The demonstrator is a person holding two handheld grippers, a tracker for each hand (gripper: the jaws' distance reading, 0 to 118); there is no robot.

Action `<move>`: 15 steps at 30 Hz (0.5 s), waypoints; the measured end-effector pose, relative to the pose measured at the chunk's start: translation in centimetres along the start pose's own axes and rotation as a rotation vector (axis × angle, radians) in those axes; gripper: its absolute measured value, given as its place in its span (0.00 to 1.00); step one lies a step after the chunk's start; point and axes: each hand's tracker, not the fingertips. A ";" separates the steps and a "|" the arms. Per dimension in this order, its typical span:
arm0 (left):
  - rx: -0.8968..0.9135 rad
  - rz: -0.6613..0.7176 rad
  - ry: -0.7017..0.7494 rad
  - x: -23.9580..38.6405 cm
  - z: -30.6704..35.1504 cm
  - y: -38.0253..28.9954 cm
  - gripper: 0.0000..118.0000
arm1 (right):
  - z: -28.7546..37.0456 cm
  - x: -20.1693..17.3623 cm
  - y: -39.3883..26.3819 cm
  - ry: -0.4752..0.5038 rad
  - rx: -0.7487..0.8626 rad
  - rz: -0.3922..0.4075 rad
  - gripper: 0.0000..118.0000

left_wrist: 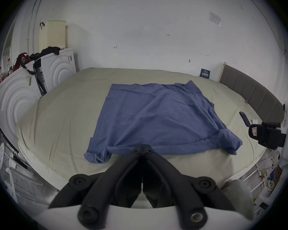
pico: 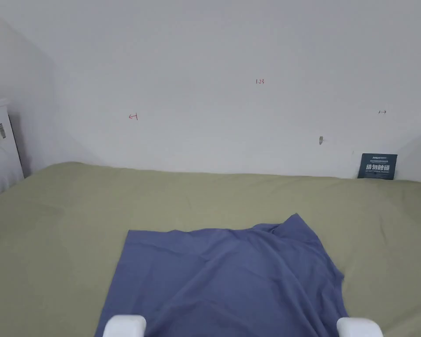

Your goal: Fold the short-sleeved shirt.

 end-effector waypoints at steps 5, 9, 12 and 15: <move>-0.167 0.080 0.057 -6.9 -4.2 1.5 0.90 | -0.2 3.3 0.6 -0.018 -0.005 -0.019 0.01; -0.218 0.126 0.018 -9.6 -5.8 1.2 0.90 | -0.8 6.6 1.0 -0.023 -0.030 -0.113 0.01; -0.283 0.153 -0.017 -9.8 -7.7 -0.2 0.90 | -1.2 9.2 1.3 -0.049 -0.036 -0.185 0.01; -0.329 0.133 -0.041 -9.2 -9.9 -1.5 0.86 | -1.3 11.4 1.7 -0.096 -0.061 -0.190 0.01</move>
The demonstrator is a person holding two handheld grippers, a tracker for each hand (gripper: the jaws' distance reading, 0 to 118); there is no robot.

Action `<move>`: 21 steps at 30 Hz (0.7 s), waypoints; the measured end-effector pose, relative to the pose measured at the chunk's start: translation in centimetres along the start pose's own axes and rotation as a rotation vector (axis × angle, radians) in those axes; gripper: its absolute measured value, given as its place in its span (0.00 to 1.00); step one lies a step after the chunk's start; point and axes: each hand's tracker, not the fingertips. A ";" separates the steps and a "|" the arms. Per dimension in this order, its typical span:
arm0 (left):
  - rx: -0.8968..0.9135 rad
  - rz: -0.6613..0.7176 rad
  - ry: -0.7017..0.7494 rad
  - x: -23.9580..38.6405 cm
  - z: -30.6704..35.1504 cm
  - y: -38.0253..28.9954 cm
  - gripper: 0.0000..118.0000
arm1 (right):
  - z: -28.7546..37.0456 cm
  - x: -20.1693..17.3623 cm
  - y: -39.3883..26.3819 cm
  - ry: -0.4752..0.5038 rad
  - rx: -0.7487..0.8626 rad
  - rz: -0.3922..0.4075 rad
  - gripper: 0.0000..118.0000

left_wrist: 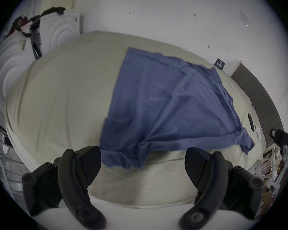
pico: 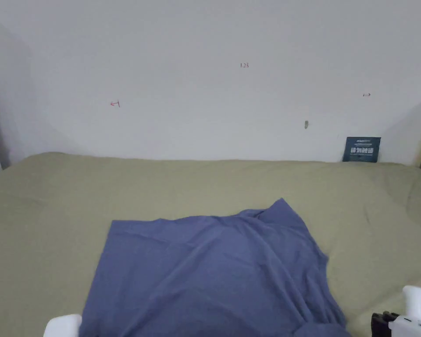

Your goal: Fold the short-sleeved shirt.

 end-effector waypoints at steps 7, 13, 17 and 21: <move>0.002 -0.072 0.065 1.7 -1.8 -1.5 0.01 | -1.4 3.1 0.4 0.036 -0.069 -0.092 0.12; 0.043 -0.022 0.017 0.4 -0.8 -0.1 0.01 | -6.6 2.9 -0.7 0.210 -0.299 -0.113 0.82; 0.057 -0.048 0.011 0.8 -0.8 0.8 0.01 | -10.2 1.2 -1.9 0.225 -0.370 -0.126 0.78; 0.049 -0.053 0.010 0.7 -1.2 1.1 0.01 | -11.4 -0.1 -2.2 0.108 -0.372 -0.004 0.05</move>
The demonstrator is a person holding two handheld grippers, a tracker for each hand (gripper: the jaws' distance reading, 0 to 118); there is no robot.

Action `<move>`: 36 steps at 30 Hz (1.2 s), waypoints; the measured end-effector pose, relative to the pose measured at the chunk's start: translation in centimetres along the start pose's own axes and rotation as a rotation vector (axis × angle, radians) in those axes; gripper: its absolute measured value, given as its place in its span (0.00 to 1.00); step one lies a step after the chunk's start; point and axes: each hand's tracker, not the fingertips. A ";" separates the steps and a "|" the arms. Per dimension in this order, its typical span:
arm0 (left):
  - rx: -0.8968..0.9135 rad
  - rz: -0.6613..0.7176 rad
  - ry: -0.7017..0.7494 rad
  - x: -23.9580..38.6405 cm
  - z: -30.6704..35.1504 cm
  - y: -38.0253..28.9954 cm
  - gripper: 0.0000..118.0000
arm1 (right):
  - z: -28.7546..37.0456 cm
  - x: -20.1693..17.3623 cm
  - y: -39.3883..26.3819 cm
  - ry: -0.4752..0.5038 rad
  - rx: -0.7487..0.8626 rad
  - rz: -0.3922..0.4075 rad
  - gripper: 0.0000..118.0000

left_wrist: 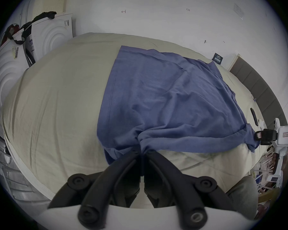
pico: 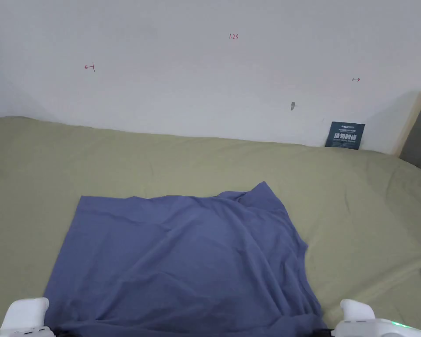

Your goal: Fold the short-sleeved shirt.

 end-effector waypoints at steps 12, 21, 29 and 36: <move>0.021 -0.122 0.015 0.5 1.4 0.3 0.01 | 2.7 -2.0 0.7 -0.048 0.142 0.238 0.05; 0.016 -0.291 0.015 0.1 0.4 7.6 0.01 | 2.7 -3.6 8.3 -0.035 0.223 0.324 0.05; -0.034 -0.370 0.011 0.0 -3.6 16.7 0.01 | -1.4 -5.8 18.0 -0.032 0.206 0.415 0.05; -0.163 -0.402 0.009 -0.4 -9.7 21.1 0.14 | -7.0 -6.4 23.3 -0.031 0.133 0.404 0.06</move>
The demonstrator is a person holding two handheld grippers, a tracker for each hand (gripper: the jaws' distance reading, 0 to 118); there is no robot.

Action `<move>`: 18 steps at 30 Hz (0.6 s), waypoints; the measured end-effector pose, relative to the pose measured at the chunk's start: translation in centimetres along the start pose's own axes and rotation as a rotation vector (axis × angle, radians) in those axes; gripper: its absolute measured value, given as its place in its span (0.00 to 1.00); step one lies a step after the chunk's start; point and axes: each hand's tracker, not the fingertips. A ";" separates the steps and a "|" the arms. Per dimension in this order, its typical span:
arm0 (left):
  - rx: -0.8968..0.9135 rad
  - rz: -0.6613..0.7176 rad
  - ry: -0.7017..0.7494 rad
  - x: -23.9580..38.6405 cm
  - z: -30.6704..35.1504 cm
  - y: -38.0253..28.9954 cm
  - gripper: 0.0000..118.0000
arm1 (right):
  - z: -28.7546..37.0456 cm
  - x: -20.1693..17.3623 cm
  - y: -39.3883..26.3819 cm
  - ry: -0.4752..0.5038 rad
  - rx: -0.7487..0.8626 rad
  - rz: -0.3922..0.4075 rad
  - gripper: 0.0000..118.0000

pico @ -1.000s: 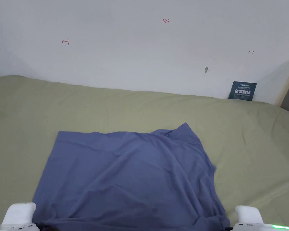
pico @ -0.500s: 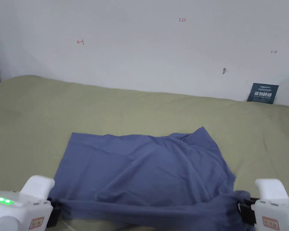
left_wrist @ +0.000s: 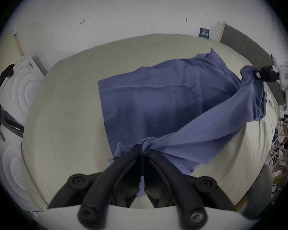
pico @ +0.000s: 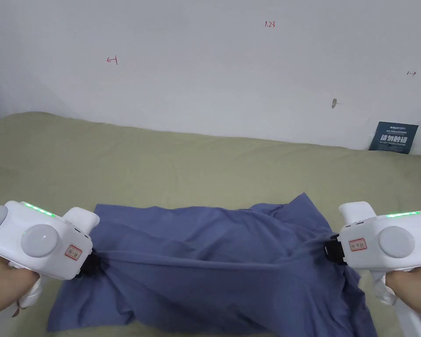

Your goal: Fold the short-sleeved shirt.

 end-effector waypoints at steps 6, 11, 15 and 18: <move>0.026 0.165 -0.049 -1.5 -2.7 -0.9 0.85 | -3.4 1.9 -0.5 0.032 -0.019 -0.178 0.87; 0.222 0.213 0.016 -1.1 1.9 -1.7 0.84 | 0.6 1.8 -1.2 0.039 0.122 -0.240 0.83; 0.403 0.223 0.075 2.2 7.7 -2.8 0.60 | 7.5 -2.0 -2.8 -0.045 0.251 -0.175 0.76; 0.505 0.278 0.096 5.9 10.5 -5.3 0.00 | 10.9 -5.2 -6.3 -0.036 0.294 -0.192 0.25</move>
